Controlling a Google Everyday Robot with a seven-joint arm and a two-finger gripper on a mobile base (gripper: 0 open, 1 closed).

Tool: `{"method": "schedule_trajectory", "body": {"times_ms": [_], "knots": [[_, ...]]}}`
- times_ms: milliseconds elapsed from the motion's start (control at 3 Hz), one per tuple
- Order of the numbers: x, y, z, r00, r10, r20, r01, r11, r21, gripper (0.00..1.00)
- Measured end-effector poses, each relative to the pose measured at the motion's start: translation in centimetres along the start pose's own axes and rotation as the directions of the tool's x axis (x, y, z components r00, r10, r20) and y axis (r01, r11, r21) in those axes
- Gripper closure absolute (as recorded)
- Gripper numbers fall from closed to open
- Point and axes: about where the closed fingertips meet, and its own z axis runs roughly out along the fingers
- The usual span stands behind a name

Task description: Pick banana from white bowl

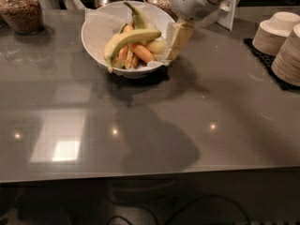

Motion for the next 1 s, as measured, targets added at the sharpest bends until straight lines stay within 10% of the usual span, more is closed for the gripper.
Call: {"method": "schedule_trajectory", "body": {"times_ms": [333,1000], "knots": [[-0.3,-2.3,4.4,0.997,-0.064,0.044,0.064,0.9979,-0.005,0.00],[-0.2,-3.7,10.2,0.987,-0.140,0.084,0.144,0.9889,-0.039,0.35]]}}
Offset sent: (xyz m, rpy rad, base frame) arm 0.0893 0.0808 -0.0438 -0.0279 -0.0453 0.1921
